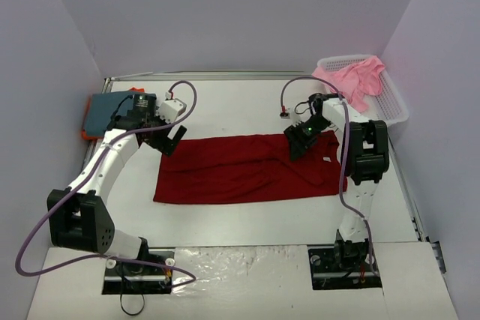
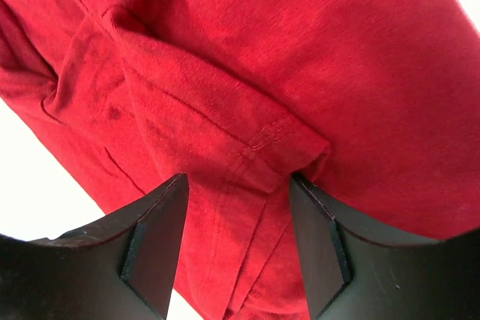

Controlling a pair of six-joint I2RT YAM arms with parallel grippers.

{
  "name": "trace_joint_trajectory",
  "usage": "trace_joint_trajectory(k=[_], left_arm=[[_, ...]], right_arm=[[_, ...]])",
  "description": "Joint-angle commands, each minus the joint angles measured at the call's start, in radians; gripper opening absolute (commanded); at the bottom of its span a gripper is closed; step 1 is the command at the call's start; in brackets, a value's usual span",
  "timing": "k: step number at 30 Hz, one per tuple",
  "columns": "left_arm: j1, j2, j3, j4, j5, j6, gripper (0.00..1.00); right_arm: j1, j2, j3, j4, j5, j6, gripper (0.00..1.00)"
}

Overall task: Fold and stack the t-shirts
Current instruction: Fold the other side of the tshirt into a rectangle

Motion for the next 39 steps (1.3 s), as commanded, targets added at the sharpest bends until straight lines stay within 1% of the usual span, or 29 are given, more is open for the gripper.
trace_joint_trajectory(k=[1, 5, 9, 11, 13, 15, 17, 18, 19, 21, 23, 26, 32, 37, 39], left_arm=[[0.007, -0.036, 0.018, 0.011, -0.047, -0.02, 0.92], [0.01, -0.052, 0.014, 0.008, -0.05, -0.02, 0.92], [0.014, -0.047, 0.018, 0.005, -0.047, -0.026, 0.92], [0.014, -0.044, 0.02, 0.002, -0.044, -0.026, 0.92], [0.014, -0.046, 0.02, -0.001, -0.041, -0.026, 0.92], [0.015, -0.049, 0.018, -0.001, -0.039, -0.028, 0.92], [0.014, -0.053, 0.014, 0.004, -0.033, -0.028, 0.92], [0.015, -0.055, 0.011, 0.005, -0.027, -0.029, 0.91], [0.015, -0.058, 0.008, 0.007, -0.024, -0.031, 0.92], [0.014, -0.061, 0.002, 0.01, -0.019, -0.034, 0.92], [0.014, -0.072, -0.012, 0.021, -0.015, -0.035, 0.92], [0.015, -0.084, -0.024, 0.028, -0.007, -0.037, 0.92], [0.014, -0.099, -0.031, 0.034, 0.002, -0.037, 0.92], [0.014, -0.102, -0.038, 0.04, 0.014, -0.039, 0.92], [0.014, -0.101, -0.044, 0.041, 0.024, -0.039, 0.92]], right_arm=[[-0.005, 0.037, 0.059, -0.042, -0.045, -0.055, 0.52], [-0.005, 0.058, 0.062, -0.052, -0.049, -0.076, 0.51], [-0.005, 0.067, 0.067, -0.06, -0.043, -0.085, 0.47], [-0.007, 0.061, 0.068, -0.066, -0.043, -0.087, 0.38], [-0.007, 0.05, 0.067, -0.075, -0.043, -0.087, 0.33], [-0.005, 0.02, 0.061, -0.083, -0.043, -0.085, 0.31], [-0.003, -0.012, 0.057, -0.086, -0.034, -0.079, 0.26], [-0.002, -0.023, 0.057, -0.088, -0.032, -0.075, 0.22], [0.0, -0.041, 0.057, -0.094, -0.023, -0.07, 0.12], [0.004, -0.06, 0.053, -0.1, -0.017, -0.064, 0.03], [0.016, -0.094, 0.042, -0.105, -0.002, -0.059, 0.0], [0.039, -0.153, 0.024, -0.101, 0.032, -0.053, 0.0], [0.128, -0.255, -0.022, -0.106, 0.099, -0.018, 0.0], [0.226, -0.31, -0.108, -0.13, 0.15, -0.013, 0.0], [0.259, -0.321, -0.143, -0.14, 0.184, -0.013, 0.1]])
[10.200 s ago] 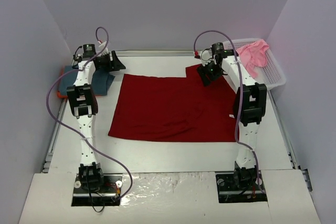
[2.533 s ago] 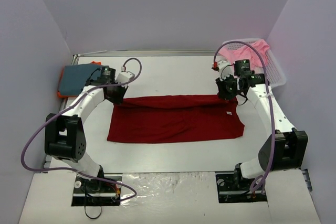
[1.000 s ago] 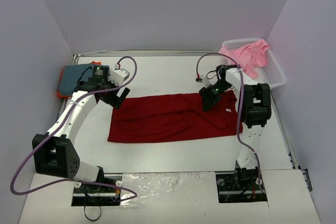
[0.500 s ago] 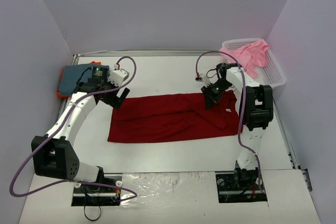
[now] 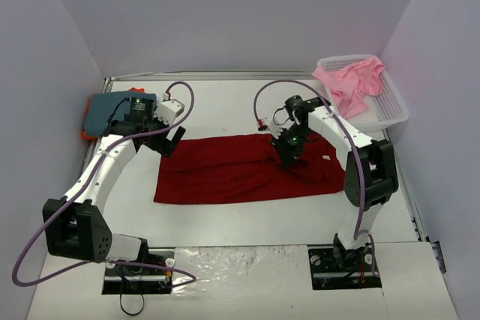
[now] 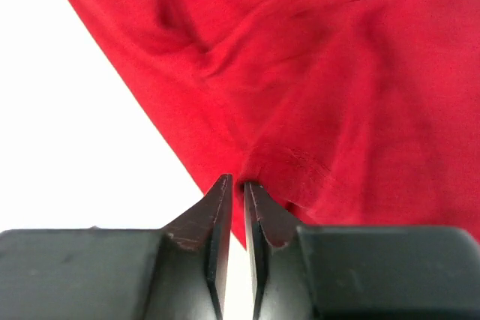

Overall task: Fold and stack the t-shirts
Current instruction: Fold the other side of the tshirt into a rectangle

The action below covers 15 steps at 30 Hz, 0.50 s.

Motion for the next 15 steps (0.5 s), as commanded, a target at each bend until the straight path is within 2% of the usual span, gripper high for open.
trace_joint_trajectory(k=[1, 5, 13, 15], left_arm=[[0.005, -0.041, -0.006, 0.02, 0.023, -0.01, 0.92], [0.007, -0.036, -0.012, 0.019, 0.031, -0.007, 0.92], [0.005, -0.024, 0.0, 0.01, 0.037, -0.008, 0.92], [0.005, -0.029, -0.003, 0.013, 0.034, -0.008, 0.92]], right_arm=[[0.065, -0.051, -0.086, -0.083, 0.077, 0.01, 0.14], [0.102, -0.084, -0.158, -0.091, 0.117, 0.019, 0.33], [0.087, -0.152, -0.129, -0.12, 0.133, 0.024, 0.36], [0.05, -0.178, -0.106, -0.106, 0.15, 0.03, 0.37]])
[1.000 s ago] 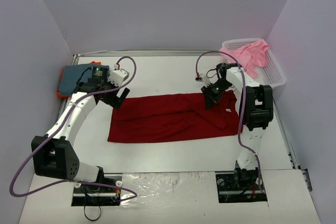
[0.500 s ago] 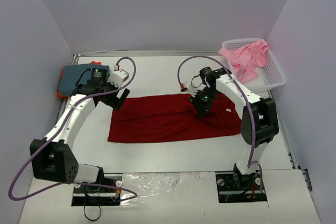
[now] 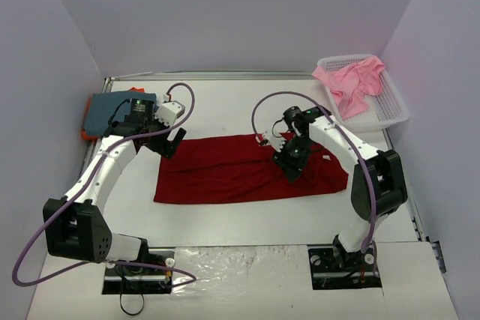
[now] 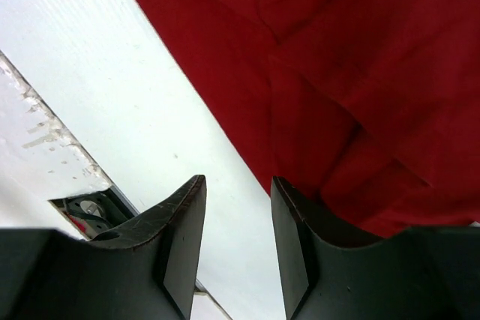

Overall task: Fold and stack the t-shirts
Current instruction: Fold the other side of the tshirt into a rectangle

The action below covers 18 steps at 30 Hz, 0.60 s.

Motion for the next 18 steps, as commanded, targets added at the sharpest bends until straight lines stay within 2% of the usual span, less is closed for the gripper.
trace_joint_trajectory(k=[1, 6, 18], left_arm=[[0.005, -0.026, 0.014, 0.012, 0.008, -0.01, 0.92], [-0.001, -0.006, 0.021, 0.017, 0.027, -0.007, 0.92], [-0.009, -0.005, -0.005, 0.027, 0.031, -0.006, 0.92]], right_arm=[[-0.056, -0.075, 0.06, -0.05, 0.026, 0.011, 0.37], [-0.147, -0.066, 0.074, -0.012, 0.003, 0.005, 0.4], [-0.138, 0.135, 0.126, 0.02, -0.118, 0.003, 0.41]])
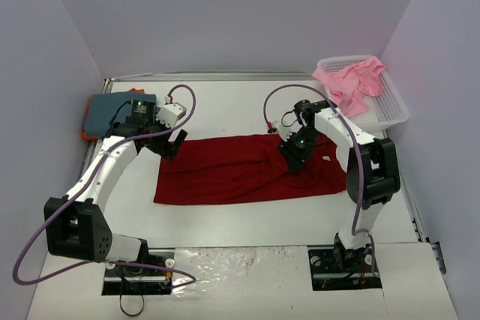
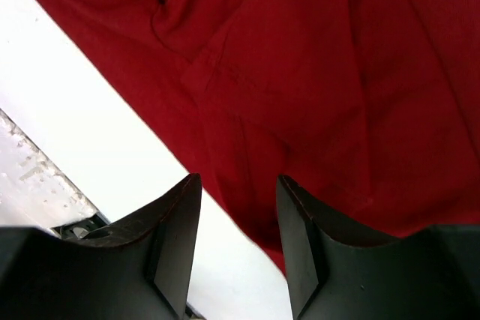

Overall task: Fold and stack the t-shirts
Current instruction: Fold the other side of the tshirt into a rectangle

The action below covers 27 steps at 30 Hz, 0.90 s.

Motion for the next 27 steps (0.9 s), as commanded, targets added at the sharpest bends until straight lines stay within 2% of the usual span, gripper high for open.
trace_joint_trajectory(k=[1, 11, 18, 20, 24, 27], left_arm=[[-0.006, -0.011, 0.002, 0.018, 0.009, -0.007, 0.92], [-0.006, 0.004, -0.004, 0.021, 0.001, -0.004, 0.92], [-0.006, 0.007, -0.014, 0.027, -0.002, -0.001, 0.92], [-0.006, 0.009, -0.014, 0.027, -0.002, -0.001, 0.92], [-0.006, 0.009, -0.014, 0.027, 0.0, -0.001, 0.92], [-0.006, 0.007, -0.014, 0.027, 0.003, -0.001, 0.92]], right_arm=[[0.005, 0.042, 0.06, -0.017, -0.065, 0.001, 0.41], [0.024, 0.189, 0.111, 0.011, -0.08, 0.0, 0.43], [0.027, 0.233, 0.102, 0.026, -0.065, -0.002, 0.42], [0.028, 0.24, 0.1, 0.032, -0.06, -0.002, 0.38], [0.029, 0.236, 0.1, 0.038, -0.05, 0.01, 0.15], [0.03, 0.217, 0.097, 0.04, -0.042, 0.024, 0.06]])
